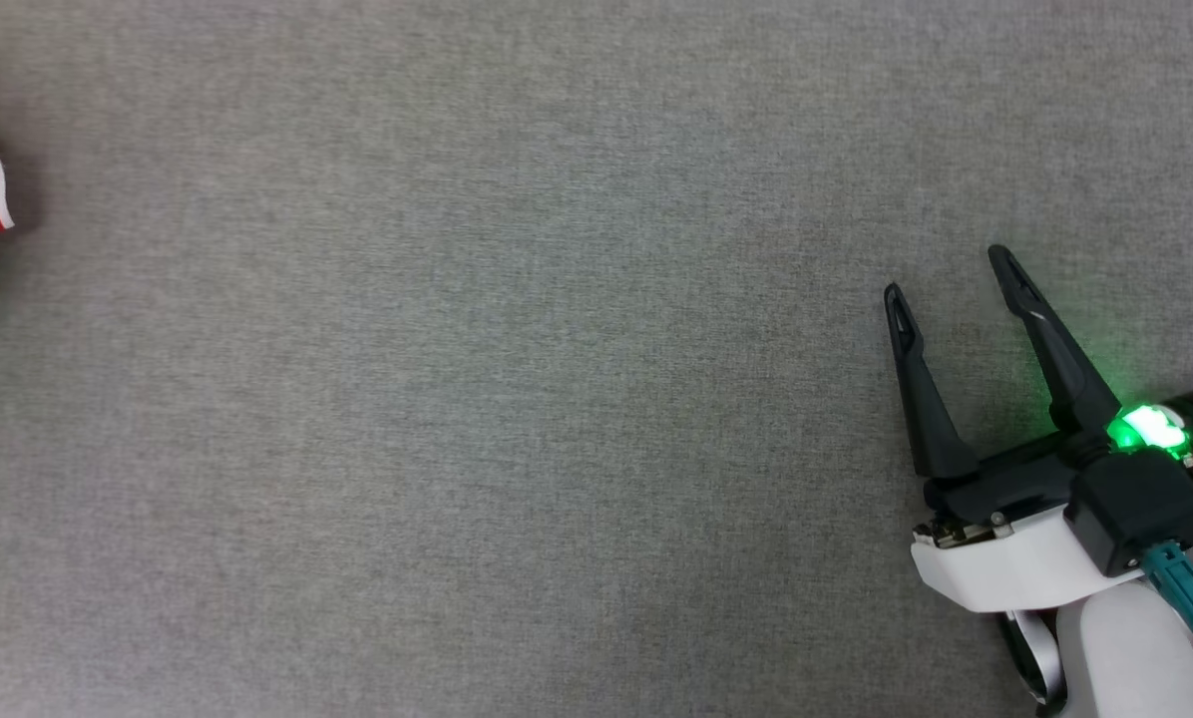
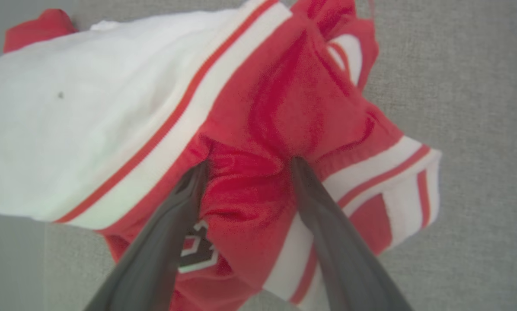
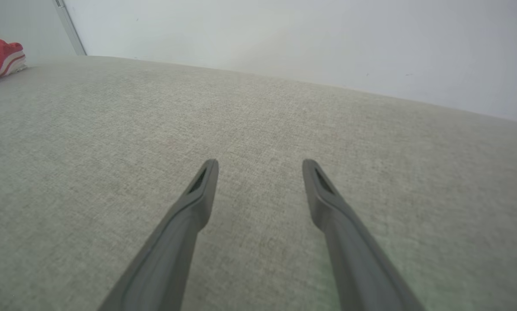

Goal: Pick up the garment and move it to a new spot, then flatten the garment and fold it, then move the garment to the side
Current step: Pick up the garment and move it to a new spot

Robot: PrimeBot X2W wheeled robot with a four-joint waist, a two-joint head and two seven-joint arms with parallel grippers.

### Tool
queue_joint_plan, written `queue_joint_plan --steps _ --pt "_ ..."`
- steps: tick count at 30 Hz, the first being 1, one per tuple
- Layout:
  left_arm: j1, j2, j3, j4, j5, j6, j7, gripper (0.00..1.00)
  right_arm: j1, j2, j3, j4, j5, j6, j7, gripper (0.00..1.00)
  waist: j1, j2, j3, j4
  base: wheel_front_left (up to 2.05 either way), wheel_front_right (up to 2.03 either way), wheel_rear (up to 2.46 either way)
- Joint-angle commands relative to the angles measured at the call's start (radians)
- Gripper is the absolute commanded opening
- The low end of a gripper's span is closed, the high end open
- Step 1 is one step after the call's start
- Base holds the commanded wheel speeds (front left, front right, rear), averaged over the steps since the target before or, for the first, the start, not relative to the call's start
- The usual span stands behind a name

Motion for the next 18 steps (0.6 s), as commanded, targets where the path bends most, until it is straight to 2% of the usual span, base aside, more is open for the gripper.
queue_joint_plan --steps 1,5,6,7,12,18 --pt "-0.003 0.007 -0.022 -0.006 -0.015 0.001 0.014 1.00 -0.006 -0.004 -0.007 0.017 -0.003 -0.001 0.001 1.00 -0.0002 -0.0001 0.017 -0.012 0.00 0.00 0.00" --pt "0.019 0.009 -0.078 -0.005 -0.078 0.001 0.064 1.00 -0.016 0.001 -0.010 0.021 -0.011 -0.001 0.003 1.00 -0.0002 -0.0001 0.030 -0.012 0.00 0.00 0.00" --pt "0.019 0.005 -0.084 0.000 -0.091 0.001 0.065 0.83 -0.018 0.002 -0.010 0.024 -0.012 -0.001 0.003 1.00 -0.0002 -0.0001 0.030 -0.011 0.00 0.00 0.00" --pt "0.017 0.004 -0.087 0.003 -0.098 0.001 0.053 0.00 -0.020 0.003 -0.009 0.027 -0.014 -0.001 0.003 1.00 -0.0002 -0.0001 0.028 -0.010 0.00 0.00 0.00" --pt "0.025 0.036 -0.138 -0.029 -0.087 0.000 -0.036 0.00 -0.023 0.011 -0.006 0.037 -0.009 -0.001 0.003 1.00 -0.0002 -0.0001 -0.001 -0.009 0.00 0.00 0.00" --pt "0.012 0.072 -0.175 -0.046 -0.066 0.000 -0.230 0.00 -0.001 0.022 -0.001 0.054 -0.001 -0.001 0.002 1.00 -0.0002 -0.0001 -0.079 -0.010 0.00 0.00 0.00"
